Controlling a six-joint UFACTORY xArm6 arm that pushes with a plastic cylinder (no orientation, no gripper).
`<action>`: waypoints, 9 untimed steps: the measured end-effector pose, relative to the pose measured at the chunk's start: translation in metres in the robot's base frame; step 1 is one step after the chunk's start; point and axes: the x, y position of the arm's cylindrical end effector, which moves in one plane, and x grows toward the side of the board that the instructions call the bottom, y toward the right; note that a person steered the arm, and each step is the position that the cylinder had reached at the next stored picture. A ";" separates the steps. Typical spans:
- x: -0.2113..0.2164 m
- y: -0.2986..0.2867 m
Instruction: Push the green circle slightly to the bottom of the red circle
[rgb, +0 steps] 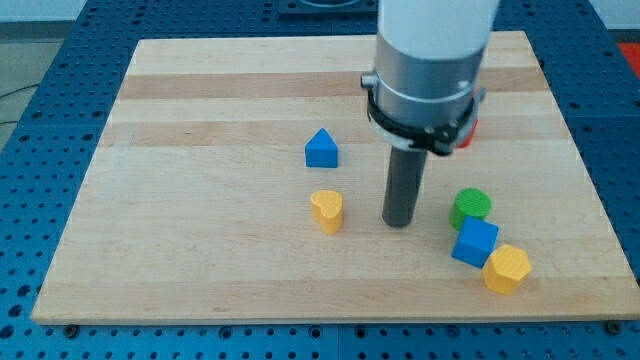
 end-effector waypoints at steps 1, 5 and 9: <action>0.032 -0.051; 0.087 0.008; 0.066 0.150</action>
